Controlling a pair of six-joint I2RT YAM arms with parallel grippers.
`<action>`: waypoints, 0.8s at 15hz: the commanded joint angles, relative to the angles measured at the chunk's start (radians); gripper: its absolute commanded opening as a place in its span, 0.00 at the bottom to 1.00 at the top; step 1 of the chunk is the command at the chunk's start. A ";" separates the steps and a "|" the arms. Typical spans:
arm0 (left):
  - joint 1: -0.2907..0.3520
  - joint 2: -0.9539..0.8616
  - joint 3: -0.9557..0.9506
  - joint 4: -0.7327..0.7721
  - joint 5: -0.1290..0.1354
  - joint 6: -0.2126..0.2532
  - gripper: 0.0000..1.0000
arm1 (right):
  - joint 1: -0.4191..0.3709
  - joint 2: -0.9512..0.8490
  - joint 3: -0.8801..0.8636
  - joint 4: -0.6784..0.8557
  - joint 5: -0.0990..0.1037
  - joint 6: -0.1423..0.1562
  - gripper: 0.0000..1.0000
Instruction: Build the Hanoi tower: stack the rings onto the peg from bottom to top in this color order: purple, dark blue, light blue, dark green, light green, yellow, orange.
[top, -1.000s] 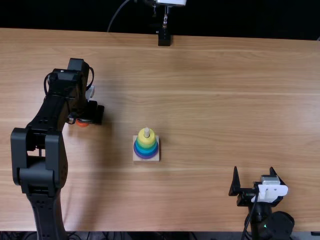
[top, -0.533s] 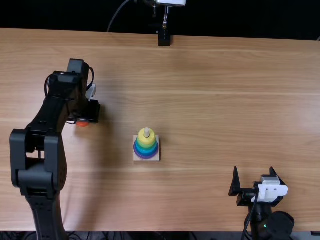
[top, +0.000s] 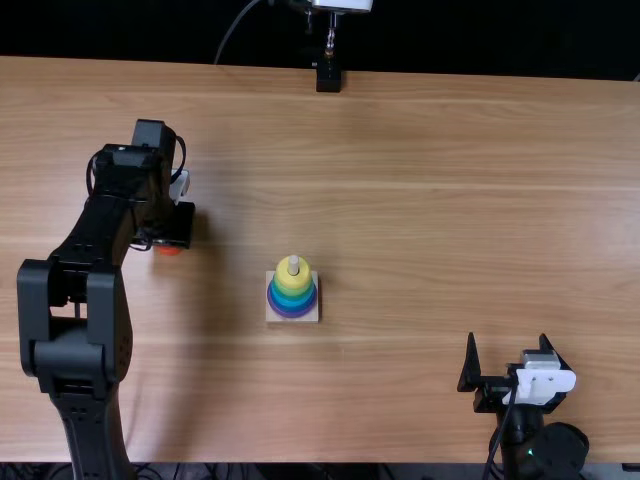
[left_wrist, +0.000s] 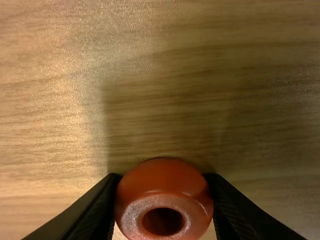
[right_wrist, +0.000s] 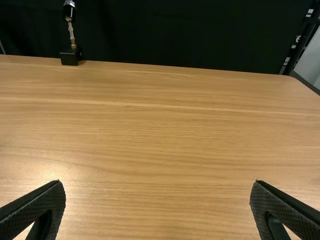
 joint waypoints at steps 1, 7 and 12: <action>-0.001 -0.033 -0.002 -0.014 0.005 0.011 0.00 | -0.007 -0.013 -0.068 -0.072 0.000 0.002 1.00; -0.076 -0.149 0.141 -0.292 0.021 0.011 0.00 | -0.007 -0.013 -0.068 -0.072 0.000 0.002 1.00; -0.153 -0.209 0.285 -0.493 0.167 0.009 0.00 | -0.007 -0.013 -0.068 -0.072 0.002 0.002 1.00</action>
